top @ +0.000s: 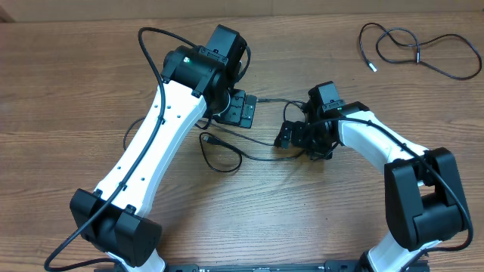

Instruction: Untangle cables

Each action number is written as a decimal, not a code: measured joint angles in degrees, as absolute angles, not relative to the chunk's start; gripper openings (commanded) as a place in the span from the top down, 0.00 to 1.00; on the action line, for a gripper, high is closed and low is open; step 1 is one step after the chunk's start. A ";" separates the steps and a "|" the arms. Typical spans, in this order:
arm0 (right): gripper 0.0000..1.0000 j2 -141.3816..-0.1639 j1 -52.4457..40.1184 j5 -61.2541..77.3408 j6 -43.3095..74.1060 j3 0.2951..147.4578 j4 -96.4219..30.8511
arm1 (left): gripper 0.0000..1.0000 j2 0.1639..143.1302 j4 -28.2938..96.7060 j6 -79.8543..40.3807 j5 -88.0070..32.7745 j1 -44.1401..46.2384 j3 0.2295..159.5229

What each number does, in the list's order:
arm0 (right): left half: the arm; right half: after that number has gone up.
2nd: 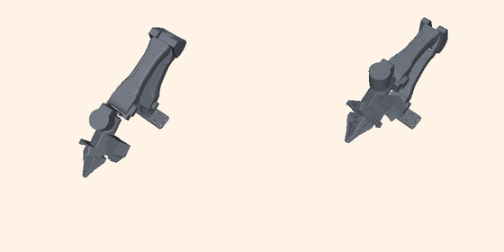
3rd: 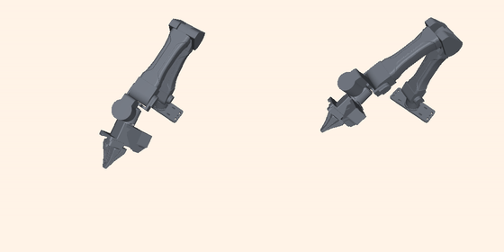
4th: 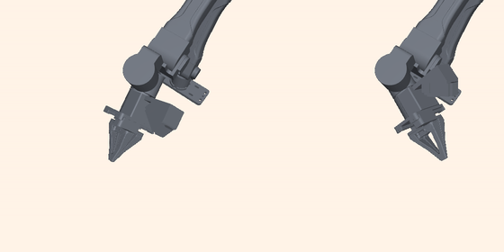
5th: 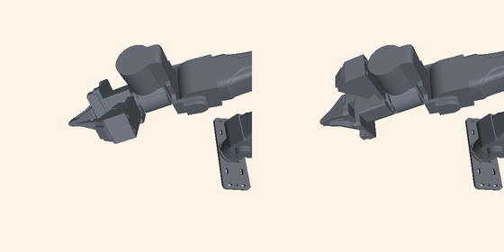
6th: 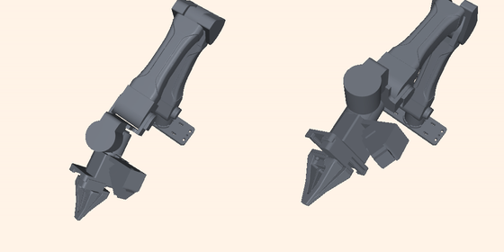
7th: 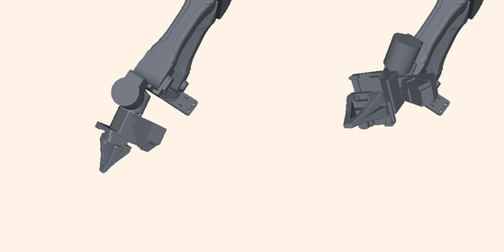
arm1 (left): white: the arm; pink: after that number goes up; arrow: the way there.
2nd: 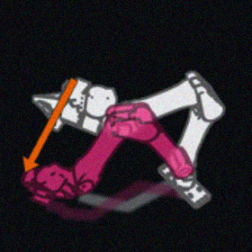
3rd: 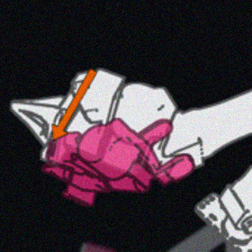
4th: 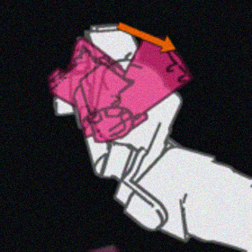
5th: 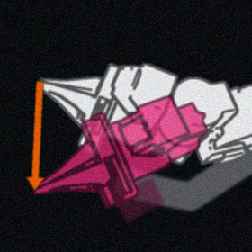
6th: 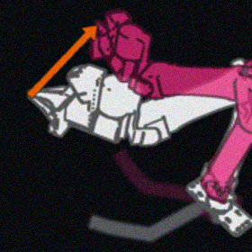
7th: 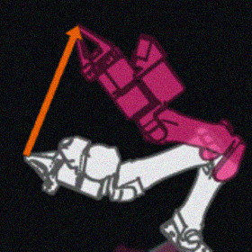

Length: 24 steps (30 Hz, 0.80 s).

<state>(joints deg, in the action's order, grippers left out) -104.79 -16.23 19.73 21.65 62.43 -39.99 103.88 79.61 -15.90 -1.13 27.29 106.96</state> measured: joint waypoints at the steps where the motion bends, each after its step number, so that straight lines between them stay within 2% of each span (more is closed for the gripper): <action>1: 0.00 -104.81 -16.23 20.40 21.85 62.41 -39.75 | 0.01 103.88 79.61 -15.90 -1.13 27.29 106.96; 24: 0.00 -103.22 -16.16 23.18 29.08 59.07 -36.64 | 0.00 103.88 79.61 -15.90 -1.13 27.29 106.96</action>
<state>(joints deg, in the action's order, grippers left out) -103.22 -16.16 23.18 29.08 59.07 -36.64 103.88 79.61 -15.90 -1.13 27.29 106.96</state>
